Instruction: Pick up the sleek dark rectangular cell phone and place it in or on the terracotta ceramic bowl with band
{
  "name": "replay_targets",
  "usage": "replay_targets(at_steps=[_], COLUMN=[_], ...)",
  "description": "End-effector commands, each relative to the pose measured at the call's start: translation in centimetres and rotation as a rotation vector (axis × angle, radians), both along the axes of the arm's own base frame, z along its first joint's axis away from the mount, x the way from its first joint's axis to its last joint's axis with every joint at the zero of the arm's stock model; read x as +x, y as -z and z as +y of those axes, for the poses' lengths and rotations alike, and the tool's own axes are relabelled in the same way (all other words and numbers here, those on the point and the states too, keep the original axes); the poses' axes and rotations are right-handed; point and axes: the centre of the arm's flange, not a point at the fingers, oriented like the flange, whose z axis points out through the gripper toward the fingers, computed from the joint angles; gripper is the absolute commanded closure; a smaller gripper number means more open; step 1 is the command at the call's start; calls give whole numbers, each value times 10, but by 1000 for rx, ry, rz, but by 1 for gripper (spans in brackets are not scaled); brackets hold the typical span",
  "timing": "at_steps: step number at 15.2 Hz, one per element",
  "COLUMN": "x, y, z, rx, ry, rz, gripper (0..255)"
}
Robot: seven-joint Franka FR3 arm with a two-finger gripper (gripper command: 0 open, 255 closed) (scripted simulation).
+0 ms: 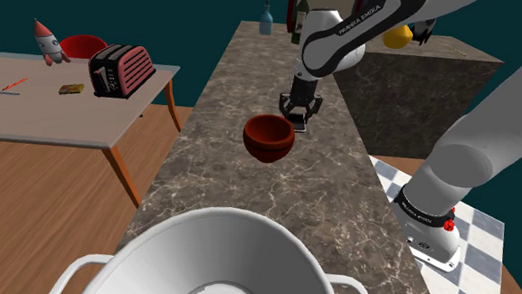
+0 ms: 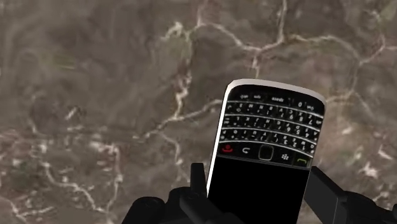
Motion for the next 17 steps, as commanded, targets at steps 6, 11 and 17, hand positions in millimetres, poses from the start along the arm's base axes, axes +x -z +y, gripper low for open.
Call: replay_targets(at_steps=[6, 11, 17], x=[-1, -1, -1], y=[-36, -62, -94], z=[0, 0, 0], rx=[0, 0, 0], ry=[0, 0, 0], rz=[1, 1, 1], gripper=[255, 255, 255])
